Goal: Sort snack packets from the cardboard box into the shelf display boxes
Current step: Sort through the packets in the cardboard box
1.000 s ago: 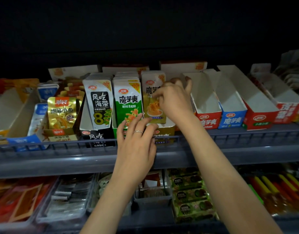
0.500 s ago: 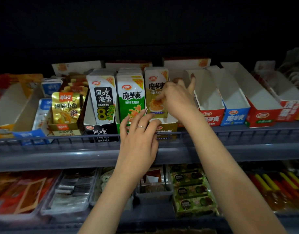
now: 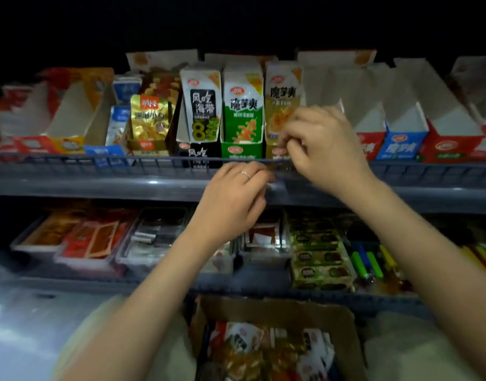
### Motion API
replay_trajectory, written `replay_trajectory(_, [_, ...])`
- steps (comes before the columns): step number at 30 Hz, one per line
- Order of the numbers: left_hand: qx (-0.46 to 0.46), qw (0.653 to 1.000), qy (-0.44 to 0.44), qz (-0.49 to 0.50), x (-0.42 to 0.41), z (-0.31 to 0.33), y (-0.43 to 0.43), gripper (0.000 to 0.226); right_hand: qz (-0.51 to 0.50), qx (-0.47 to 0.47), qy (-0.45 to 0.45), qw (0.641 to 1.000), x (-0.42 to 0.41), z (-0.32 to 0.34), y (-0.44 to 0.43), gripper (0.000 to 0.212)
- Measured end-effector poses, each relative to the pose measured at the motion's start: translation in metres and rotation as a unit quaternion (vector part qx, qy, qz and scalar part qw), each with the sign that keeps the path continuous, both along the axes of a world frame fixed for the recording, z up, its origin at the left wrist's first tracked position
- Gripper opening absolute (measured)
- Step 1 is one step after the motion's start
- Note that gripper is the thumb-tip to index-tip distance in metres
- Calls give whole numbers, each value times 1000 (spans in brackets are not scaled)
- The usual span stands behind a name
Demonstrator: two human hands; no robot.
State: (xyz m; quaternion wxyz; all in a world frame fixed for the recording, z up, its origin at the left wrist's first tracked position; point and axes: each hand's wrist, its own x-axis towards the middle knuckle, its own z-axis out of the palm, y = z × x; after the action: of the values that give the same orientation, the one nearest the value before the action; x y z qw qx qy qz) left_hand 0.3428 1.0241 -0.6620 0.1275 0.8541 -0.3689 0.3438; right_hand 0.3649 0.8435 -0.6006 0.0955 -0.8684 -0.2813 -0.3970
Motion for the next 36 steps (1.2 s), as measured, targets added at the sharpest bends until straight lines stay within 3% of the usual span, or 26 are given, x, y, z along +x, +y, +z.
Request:
replay_trajectory(4, [94,988,120,-30,-29,-34,16,30,68,-47,71,994,-45,-56,-6,19])
replay_trajectory(8, [194,954,231,1,-62,-99,43,25,59,-103,255,960,-76,-143,-17,22])
replay_trajectory(11, [259,903,340,43,-96,-141,68,26,27,-167,417,893,-104,-208,-26,19])
replay_trajectory(16, [242,852,452,108,-138,-177,95,30,2,-353,597,720,-146,-286,-18,26])
replay_trajectory(21, [162,814,541,133,-161,-197,113,28,-3,-341,694,634,-187,-338,14,36])
replay_trajectory(23, [128,812,552,136,-159,-201,121,26,11,-279,730,623,-195,-351,34,43])
replay_trajectory(26, [121,814,550,143,-145,-206,137,28,11,-83,800,594,-193,-369,65,47])
replay_trajectory(30, [84,823,537,163,-124,-208,152,25,-35,148,809,568,-172,-375,105,49])
replay_trajectory(32, [73,826,536,158,-118,-209,153,26,-81,256,811,519,-159,-377,122,44])
replay_trajectory(34, [78,829,534,143,-116,-210,153,29,-119,370,815,430,-148,-377,135,35])
replay_trajectory(36, [87,832,531,133,-117,-214,154,31,-162,446,798,372,-139,-383,142,27])
